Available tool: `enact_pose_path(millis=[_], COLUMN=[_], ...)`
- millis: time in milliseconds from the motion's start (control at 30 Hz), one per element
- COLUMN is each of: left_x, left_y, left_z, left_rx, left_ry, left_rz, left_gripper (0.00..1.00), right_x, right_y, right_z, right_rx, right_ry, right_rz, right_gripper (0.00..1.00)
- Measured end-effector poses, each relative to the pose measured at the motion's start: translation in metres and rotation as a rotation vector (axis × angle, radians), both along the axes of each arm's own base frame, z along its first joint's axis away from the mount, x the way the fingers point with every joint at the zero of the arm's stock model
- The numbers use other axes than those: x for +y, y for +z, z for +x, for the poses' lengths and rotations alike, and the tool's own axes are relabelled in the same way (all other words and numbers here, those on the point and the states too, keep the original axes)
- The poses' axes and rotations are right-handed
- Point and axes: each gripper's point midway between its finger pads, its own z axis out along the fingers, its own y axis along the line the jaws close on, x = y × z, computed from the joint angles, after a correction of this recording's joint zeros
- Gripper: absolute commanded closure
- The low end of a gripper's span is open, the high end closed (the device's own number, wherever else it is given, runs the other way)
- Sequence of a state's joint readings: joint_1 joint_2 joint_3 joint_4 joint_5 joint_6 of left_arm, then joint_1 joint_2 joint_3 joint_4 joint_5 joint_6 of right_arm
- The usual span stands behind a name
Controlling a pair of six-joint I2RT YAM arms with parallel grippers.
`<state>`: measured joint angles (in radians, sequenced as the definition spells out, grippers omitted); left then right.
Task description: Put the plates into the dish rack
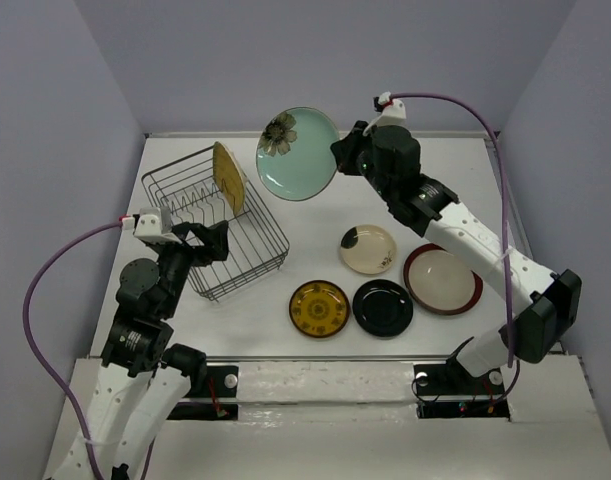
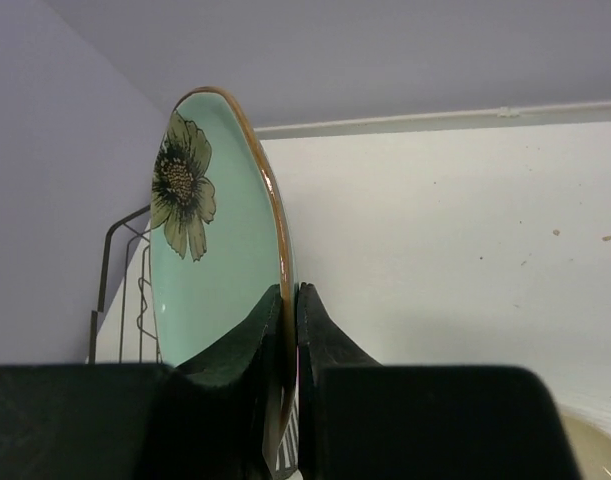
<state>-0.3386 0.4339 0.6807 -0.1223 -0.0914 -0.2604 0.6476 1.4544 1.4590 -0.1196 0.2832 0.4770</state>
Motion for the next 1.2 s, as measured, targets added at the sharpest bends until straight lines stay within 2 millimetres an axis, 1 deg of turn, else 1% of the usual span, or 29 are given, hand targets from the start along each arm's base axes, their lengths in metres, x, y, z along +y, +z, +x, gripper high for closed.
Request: enact_pose_path(millis=[33, 167, 200, 333, 433, 567, 600, 667, 800, 1000, 1067, 1200], left_x=[0.002, 0.009, 0.011, 0.018, 0.025, 0.032, 0.033, 0.034, 0.035, 0.036, 0.035, 0.035], left_y=[0.0, 0.001, 0.001, 0.001, 0.005, 0.023, 0.027, 0.035, 0.044, 0.049, 0.051, 0.057], left_z=[-0.001, -0.001, -0.001, -0.002, -0.006, -0.012, -0.013, -0.016, -0.021, -0.028, -0.03, -0.035], left_rx=[-0.002, -0.005, -0.006, -0.005, -0.015, -0.051, -0.057, -0.075, -0.099, -0.118, -0.127, -0.153], left_ry=[0.011, 0.048, 0.058, 0.095, 0.125, 0.153, 0.154, 0.154, 0.153, 0.144, 0.14, 0.134], left_rz=[-0.001, -0.003, -0.003, -0.006, -0.01, -0.026, -0.03, -0.039, -0.054, -0.068, -0.073, -0.089], left_gripper=[0.01, 0.01, 0.01, 0.01, 0.01, 0.01, 0.01, 0.01, 0.01, 0.01, 0.01, 0.01], right_x=[0.007, 0.049, 0.054, 0.086, 0.102, 0.12, 0.125, 0.13, 0.141, 0.155, 0.164, 0.189], right_y=[0.0, 0.004, 0.006, 0.02, 0.034, 0.055, 0.057, 0.063, 0.058, 0.036, 0.029, 0.013], right_z=[0.0, -0.006, -0.007, -0.011, -0.012, -0.011, -0.01, -0.007, 0.003, 0.022, 0.026, 0.03], right_rx=[-0.001, -0.009, -0.012, -0.034, -0.058, -0.108, -0.118, -0.14, -0.164, -0.189, -0.212, -0.283], right_ry=[0.007, 0.052, 0.056, 0.095, 0.11, 0.109, 0.11, 0.096, 0.07, 0.012, -0.007, -0.043], right_rz=[-0.008, -0.067, -0.076, -0.115, -0.137, -0.16, -0.165, -0.186, -0.25, -0.404, -0.463, -0.589], right_gripper=[0.93, 0.93, 0.93, 0.93, 0.93, 0.93, 0.93, 0.93, 0.93, 0.93, 0.93, 0.93])
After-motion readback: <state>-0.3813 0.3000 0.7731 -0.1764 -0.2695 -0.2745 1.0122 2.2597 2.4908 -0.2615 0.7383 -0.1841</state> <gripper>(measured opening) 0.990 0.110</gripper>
